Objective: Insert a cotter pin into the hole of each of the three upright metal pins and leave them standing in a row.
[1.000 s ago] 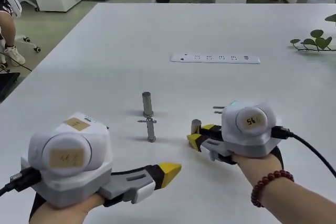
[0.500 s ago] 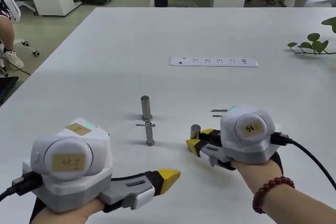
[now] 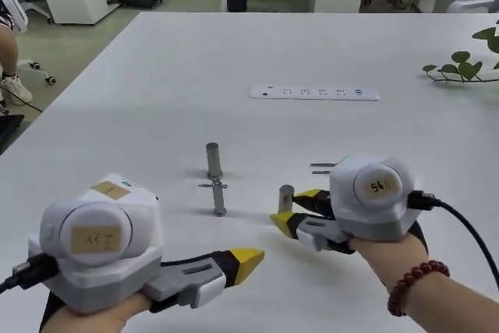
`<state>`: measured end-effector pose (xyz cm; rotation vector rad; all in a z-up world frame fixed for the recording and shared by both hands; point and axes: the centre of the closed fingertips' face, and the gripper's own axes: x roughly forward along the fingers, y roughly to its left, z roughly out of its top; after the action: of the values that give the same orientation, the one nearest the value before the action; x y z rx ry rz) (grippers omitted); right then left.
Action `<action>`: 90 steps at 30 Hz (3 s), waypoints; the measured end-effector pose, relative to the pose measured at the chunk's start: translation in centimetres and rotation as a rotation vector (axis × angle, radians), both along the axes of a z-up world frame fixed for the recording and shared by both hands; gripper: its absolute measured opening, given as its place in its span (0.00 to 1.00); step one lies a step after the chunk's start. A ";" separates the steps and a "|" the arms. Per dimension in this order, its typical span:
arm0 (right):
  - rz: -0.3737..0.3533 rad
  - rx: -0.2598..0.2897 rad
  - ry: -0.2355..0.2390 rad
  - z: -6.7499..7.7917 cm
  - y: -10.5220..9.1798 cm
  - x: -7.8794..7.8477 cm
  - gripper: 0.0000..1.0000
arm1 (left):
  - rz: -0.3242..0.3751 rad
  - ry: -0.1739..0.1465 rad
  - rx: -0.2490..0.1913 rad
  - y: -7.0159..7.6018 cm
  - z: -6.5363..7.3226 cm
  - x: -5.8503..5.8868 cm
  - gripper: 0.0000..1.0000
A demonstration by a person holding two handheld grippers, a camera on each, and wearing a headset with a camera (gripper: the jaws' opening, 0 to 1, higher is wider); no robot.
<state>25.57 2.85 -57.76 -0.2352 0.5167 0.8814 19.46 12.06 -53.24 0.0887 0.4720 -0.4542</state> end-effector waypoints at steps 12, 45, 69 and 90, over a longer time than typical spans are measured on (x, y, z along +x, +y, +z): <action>0.071 -0.057 0.018 1.2 -2.2 0.7 0.31 | -0.009 -0.016 -0.008 -0.4 0.4 -0.1 0.98; 0.187 -0.374 0.092 -1.2 -6.9 8.2 0.20 | -0.012 -0.020 -0.012 -0.5 0.4 -0.1 0.97; 0.232 -0.465 0.182 -3.0 -8.1 9.6 0.09 | -0.017 -0.019 -0.038 -0.8 0.6 -0.1 0.95; 0.269 -0.599 0.230 -3.1 -8.5 8.8 0.00 | -0.014 -0.022 -0.032 -0.6 0.6 0.0 0.91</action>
<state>34.39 -5.68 -60.87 -0.7686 0.9771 1.0033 19.50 11.50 -52.67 0.0660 0.4425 -0.4736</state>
